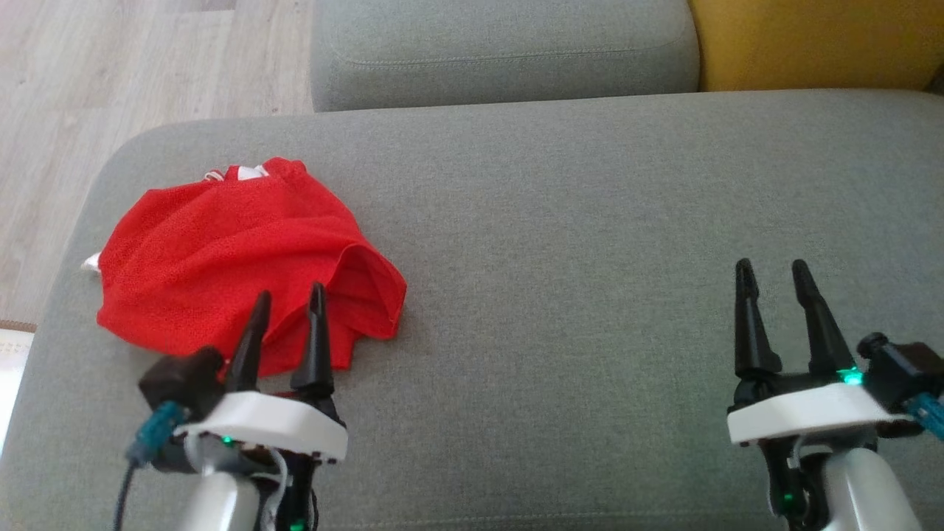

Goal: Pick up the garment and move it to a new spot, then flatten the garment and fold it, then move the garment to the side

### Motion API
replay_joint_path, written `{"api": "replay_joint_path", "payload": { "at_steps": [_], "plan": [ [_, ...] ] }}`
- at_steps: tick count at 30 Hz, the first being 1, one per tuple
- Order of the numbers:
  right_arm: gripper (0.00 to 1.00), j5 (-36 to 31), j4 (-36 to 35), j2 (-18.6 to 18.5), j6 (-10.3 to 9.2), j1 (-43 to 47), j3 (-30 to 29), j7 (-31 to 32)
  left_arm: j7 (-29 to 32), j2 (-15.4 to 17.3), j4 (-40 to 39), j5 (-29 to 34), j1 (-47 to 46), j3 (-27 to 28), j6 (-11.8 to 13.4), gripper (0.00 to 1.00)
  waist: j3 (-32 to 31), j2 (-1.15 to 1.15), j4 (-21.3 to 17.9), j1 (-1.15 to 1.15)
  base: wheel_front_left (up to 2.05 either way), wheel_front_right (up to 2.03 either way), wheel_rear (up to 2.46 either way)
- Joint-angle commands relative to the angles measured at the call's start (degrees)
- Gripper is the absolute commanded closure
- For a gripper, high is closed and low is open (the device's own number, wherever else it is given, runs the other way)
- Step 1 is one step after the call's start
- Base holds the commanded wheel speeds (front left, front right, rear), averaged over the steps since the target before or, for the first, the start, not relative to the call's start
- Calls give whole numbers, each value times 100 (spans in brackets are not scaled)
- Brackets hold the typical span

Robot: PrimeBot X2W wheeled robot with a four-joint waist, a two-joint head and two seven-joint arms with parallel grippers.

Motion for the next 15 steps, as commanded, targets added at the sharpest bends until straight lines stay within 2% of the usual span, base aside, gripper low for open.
{"api": "replay_joint_path", "payload": {
  "at_steps": [1,12,15],
  "plan": [
    [0,-173,-217,-45,32,-175,123,-75,-83,98,-200,169,-273,85,45,0,0,0,0,0,0,0,0],
    [0,-1146,-354,-49,36,-194,217,-261,-268,486,-152,1091,-482,-678,710,0,6,0,-1,0,0,0,0],
    [0,-1343,-451,-50,37,-196,249,-311,-318,509,-258,1146,-515,-785,914,0,9,0,4,0,0,0,0]
  ]
}}
